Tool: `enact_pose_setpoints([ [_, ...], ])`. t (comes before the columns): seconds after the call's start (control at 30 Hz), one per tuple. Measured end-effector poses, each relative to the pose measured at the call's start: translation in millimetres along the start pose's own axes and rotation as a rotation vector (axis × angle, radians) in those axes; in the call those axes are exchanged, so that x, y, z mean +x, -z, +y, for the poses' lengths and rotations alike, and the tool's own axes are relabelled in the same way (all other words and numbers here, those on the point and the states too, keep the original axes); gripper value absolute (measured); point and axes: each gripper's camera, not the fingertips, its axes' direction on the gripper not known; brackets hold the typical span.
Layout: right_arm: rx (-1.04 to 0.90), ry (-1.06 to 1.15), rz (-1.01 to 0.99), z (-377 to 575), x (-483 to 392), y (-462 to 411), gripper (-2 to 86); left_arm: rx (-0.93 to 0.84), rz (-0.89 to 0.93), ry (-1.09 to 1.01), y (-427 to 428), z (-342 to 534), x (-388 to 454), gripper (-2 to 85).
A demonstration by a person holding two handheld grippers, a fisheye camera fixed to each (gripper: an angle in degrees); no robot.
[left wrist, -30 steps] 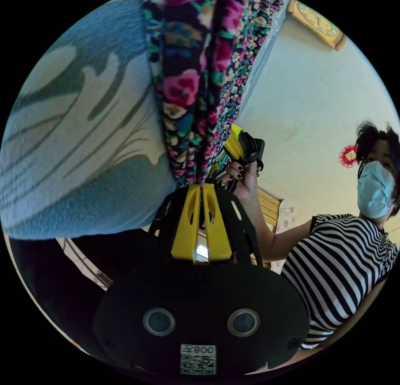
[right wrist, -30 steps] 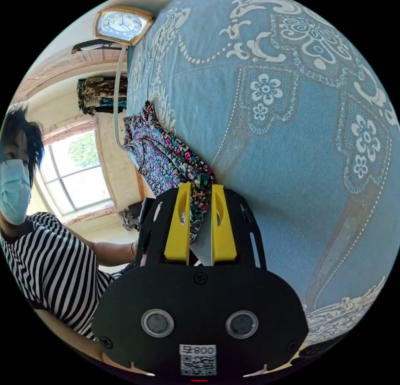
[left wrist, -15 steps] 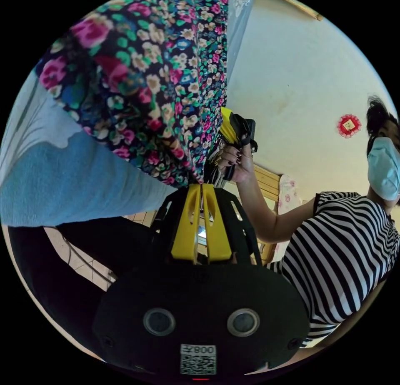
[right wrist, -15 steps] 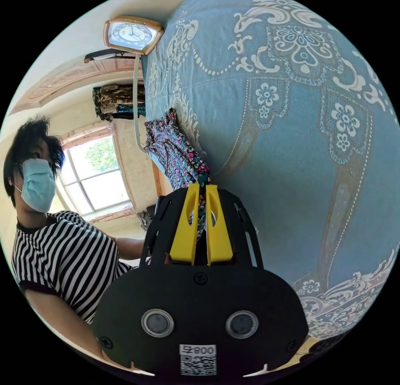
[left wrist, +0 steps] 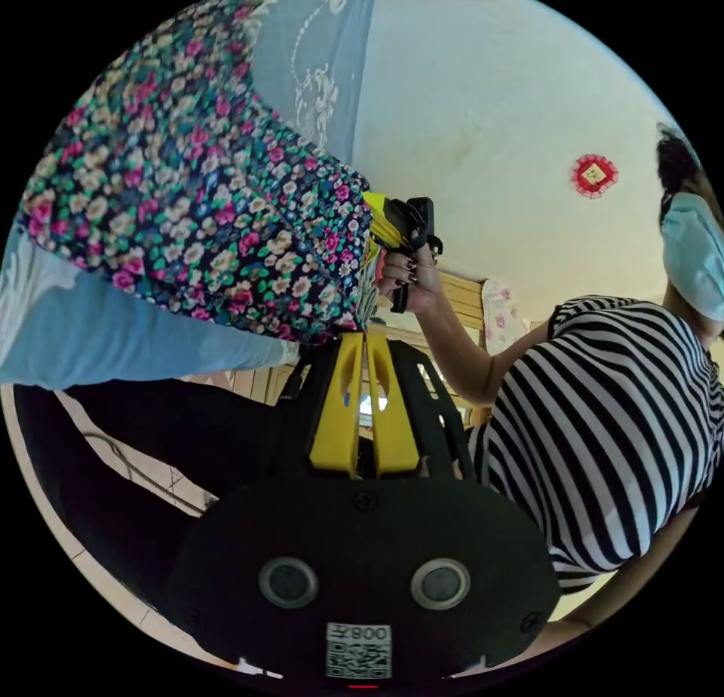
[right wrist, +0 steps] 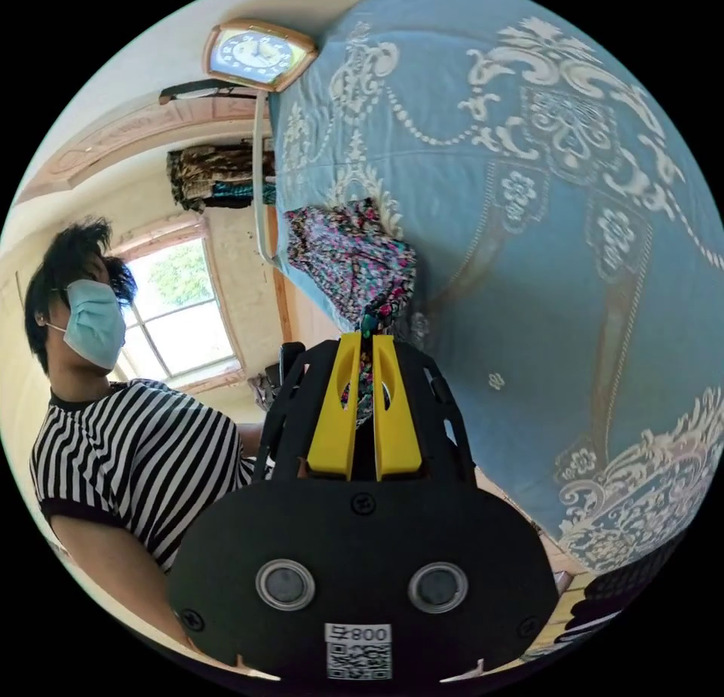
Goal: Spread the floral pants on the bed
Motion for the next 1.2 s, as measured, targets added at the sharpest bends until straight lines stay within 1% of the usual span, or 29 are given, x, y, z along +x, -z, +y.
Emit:
enact_pose_setpoints([
  [0.1, -0.029, 0.106, -0.074, -37.2, -30.8, -21.8, 2.3, 0.092, -0.022, -0.061, 48.9, 8.3, 28.5, 0.4],
  [0.17, -0.045, 0.190, -0.146, -73.0, -53.9, -46.1, 2.3, 0.143, -0.042, -0.105, 81.3, 12.0, 44.2, 0.3],
  [0.27, -0.050, 0.289, -0.204, -121.6, -84.9, -82.0, 2.3, 0.246, -0.052, -0.161, 138.4, 16.8, 63.2, 0.3],
  [0.33, -0.057, 0.343, -0.210, -149.2, -103.5, -105.2, 2.3, 0.327, -0.101, -0.200, 185.3, 20.7, 76.8, 0.3],
  [0.43, -0.092, 0.392, -0.204, -193.1, -128.3, -145.2, 2.3, 0.400, -0.189, -0.241, 240.2, 24.4, 94.1, 0.3],
  [0.53, -0.131, 0.402, -0.161, -234.7, -144.1, -184.1, 2.3, 0.463, -0.249, -0.228, 285.5, 30.0, 100.1, 0.3],
  [0.63, -0.174, 0.412, -0.132, -269.2, -155.9, -220.3, 2.4, 0.525, -0.263, -0.197, 320.6, 36.0, 98.0, 0.3],
  [0.77, -0.216, 0.416, -0.092, -306.8, -168.5, -263.1, 2.6, 0.576, -0.278, -0.174, 350.7, 41.3, 99.2, 0.4],
  [1.0, -0.225, 0.388, -0.084, -351.8, -175.1, -306.9, 3.8, 0.662, -0.312, -0.135, 397.7, 53.6, 101.1, 0.9],
  [1.1, -0.233, 0.362, -0.092, -370.7, -172.6, -324.7, 4.9, 0.755, -0.290, -0.075, 413.3, 67.2, 93.1, 1.7],
  [1.2, -0.225, 0.348, -0.107, -383.2, -170.4, -332.8, 5.8, 0.920, -0.226, -0.041, 421.3, 93.5, 88.5, 3.2],
])
